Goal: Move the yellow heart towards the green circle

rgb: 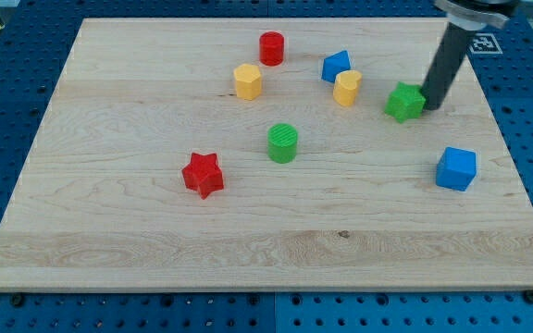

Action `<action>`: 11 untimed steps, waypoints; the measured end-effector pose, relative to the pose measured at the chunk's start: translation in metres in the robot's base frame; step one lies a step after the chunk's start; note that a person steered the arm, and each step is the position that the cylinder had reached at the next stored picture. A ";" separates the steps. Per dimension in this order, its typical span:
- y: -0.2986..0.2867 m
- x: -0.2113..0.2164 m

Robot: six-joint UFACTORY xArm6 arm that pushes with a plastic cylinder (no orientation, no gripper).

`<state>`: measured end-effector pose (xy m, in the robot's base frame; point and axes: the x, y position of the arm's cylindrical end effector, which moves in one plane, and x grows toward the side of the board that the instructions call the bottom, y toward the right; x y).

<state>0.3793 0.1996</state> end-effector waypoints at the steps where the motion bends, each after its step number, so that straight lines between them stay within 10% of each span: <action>1: -0.026 -0.019; 11: -0.114 -0.027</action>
